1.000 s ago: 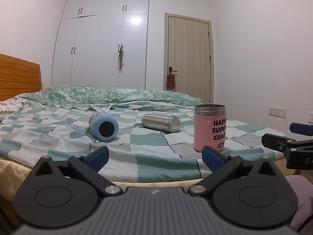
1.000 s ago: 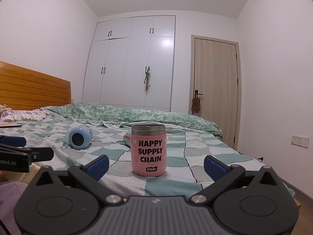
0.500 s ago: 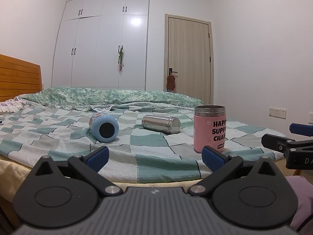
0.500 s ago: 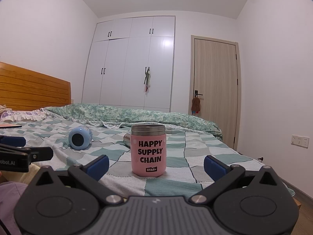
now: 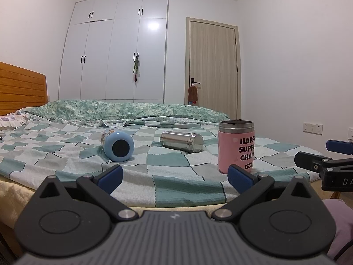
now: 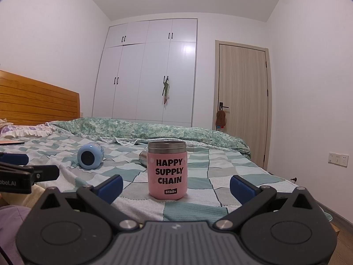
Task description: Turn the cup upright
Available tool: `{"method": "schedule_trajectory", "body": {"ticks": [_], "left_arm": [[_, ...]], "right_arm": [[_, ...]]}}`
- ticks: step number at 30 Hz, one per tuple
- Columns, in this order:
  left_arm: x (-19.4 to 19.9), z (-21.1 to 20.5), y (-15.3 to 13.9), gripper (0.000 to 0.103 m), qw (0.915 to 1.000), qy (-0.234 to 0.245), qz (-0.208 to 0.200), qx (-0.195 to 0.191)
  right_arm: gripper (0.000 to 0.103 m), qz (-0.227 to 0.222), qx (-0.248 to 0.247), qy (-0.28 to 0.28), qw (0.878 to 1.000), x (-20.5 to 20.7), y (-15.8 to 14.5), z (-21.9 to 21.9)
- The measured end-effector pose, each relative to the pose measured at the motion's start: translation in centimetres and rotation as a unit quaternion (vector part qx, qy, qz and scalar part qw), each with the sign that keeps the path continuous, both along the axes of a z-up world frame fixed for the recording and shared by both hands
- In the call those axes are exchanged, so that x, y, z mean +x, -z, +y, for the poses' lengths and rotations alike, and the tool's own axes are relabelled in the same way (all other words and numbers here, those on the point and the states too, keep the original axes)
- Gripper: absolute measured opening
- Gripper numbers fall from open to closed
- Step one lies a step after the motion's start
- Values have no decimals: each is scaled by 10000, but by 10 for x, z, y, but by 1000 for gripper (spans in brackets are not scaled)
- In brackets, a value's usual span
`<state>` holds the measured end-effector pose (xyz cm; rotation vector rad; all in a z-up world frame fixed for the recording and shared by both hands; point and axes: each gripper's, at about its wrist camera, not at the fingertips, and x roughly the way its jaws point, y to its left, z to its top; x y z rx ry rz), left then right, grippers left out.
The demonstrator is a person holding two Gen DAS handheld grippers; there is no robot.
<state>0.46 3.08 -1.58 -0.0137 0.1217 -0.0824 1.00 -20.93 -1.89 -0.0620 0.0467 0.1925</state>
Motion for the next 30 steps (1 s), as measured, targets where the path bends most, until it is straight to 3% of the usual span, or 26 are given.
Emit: {"method": "schedule_trajectory", "body": {"ticks": [30], "left_arm": [[-4,5,0,103,9999,-82,-44,-82]], "right_arm": [[103,-8,3,1,10000,1,1,0]]}}
